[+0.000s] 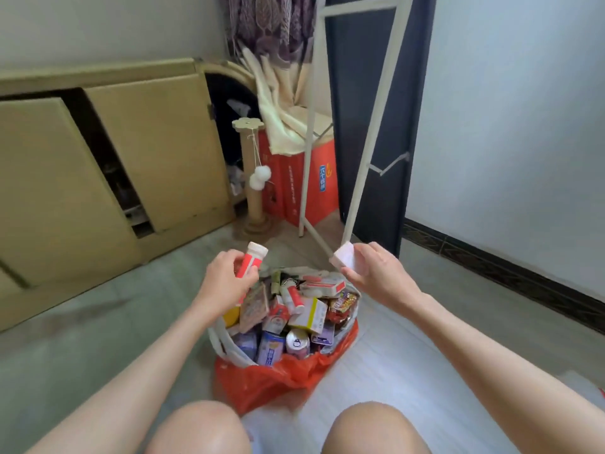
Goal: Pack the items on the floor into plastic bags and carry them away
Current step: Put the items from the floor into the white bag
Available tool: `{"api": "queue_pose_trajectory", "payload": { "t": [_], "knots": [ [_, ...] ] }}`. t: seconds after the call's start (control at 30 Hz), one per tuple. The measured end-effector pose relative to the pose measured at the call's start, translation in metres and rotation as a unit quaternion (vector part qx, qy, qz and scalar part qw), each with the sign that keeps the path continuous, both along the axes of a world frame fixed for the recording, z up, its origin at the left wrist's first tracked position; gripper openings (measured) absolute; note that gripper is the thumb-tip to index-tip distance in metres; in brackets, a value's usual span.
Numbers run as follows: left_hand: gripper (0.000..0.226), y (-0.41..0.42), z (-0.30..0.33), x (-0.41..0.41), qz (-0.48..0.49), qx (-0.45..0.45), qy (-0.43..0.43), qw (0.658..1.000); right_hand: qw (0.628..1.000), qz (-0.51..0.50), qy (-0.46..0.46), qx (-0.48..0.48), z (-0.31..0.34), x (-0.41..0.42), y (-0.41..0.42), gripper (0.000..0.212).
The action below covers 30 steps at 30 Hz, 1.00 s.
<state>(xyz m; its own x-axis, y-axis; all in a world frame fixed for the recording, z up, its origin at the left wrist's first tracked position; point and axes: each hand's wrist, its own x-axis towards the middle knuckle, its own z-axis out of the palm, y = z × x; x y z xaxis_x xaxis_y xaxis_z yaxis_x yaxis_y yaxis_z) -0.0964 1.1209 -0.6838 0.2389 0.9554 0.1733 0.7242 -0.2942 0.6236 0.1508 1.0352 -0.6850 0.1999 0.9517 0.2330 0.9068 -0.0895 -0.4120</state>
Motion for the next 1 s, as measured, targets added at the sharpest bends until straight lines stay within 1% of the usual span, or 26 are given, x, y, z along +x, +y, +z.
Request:
{"api": "queue_pose_trajectory", "payload": {
  "t": [0.1, 0.2, 0.3, 0.33, 0.4, 0.47, 0.5, 0.57, 0.63, 0.7, 0.77, 0.83, 0.9, 0.97, 1.0],
  "knots": [
    [0.021, 0.011, -0.069, -0.015, 0.039, -0.098, -0.010, 0.994, 0.998, 0.015, 0.000, -0.062, -0.045, -0.012, 0.029, 0.035],
    [0.014, 0.023, -0.127, -0.025, 0.074, -0.159, -0.017, 0.984, 0.994, 0.022, 0.033, -0.104, -0.090, -0.024, 0.057, 0.040],
    [0.015, 0.043, -0.171, -0.021, 0.092, -0.175, -0.004, 0.980, 0.990, 0.025, 0.065, -0.123, -0.137, -0.033, 0.087, 0.048],
    [0.018, 0.052, -0.183, -0.016, 0.096, -0.171, 0.002, 0.981, 0.989, 0.024, 0.079, -0.127, -0.151, -0.036, 0.098, 0.046],
    [0.030, 0.069, -0.202, -0.005, 0.099, -0.160, -0.005, 0.982, 0.987, 0.025, 0.084, -0.131, -0.174, -0.040, 0.121, 0.040],
    [0.044, 0.086, -0.213, 0.008, 0.102, -0.150, -0.027, 0.983, 0.990, 0.017, 0.073, -0.117, -0.189, -0.045, 0.143, 0.036],
    [0.046, 0.094, -0.217, 0.015, 0.103, -0.144, -0.036, 0.983, 0.992, 0.009, 0.076, -0.097, -0.195, -0.047, 0.152, 0.034],
    [0.042, 0.109, -0.223, 0.030, 0.109, -0.130, -0.049, 0.984, 0.994, -0.010, 0.095, -0.062, -0.205, -0.051, 0.167, 0.030],
    [0.037, 0.122, -0.228, 0.041, 0.117, -0.107, -0.066, 0.985, 0.991, -0.018, 0.108, -0.074, -0.214, -0.054, 0.177, 0.026],
    [0.033, 0.131, -0.234, 0.049, 0.112, -0.087, -0.042, 0.989, 0.986, -0.013, 0.126, -0.109, -0.223, -0.055, 0.180, 0.022],
    [0.033, 0.131, -0.238, 0.052, 0.096, -0.075, -0.010, 0.993, 0.986, 0.000, 0.130, -0.104, -0.229, -0.055, 0.178, 0.023],
    [0.032, 0.127, -0.240, 0.053, 0.066, -0.059, 0.009, 0.996, 0.993, 0.041, 0.095, -0.064, -0.230, -0.053, 0.177, 0.029],
    [0.031, 0.120, -0.239, 0.047, 0.031, -0.053, 0.016, 0.998, 0.991, 0.116, 0.056, -0.038, -0.229, -0.053, 0.176, 0.037],
    [0.031, 0.117, -0.237, 0.039, 0.019, -0.067, 0.002, 0.998, 0.980, 0.186, 0.005, -0.066, -0.228, -0.059, 0.173, 0.045],
    [0.031, 0.115, -0.236, 0.035, 0.020, -0.076, -0.011, 0.997, 0.974, 0.204, -0.030, -0.089, -0.229, -0.063, 0.171, 0.047]
  ]
}}
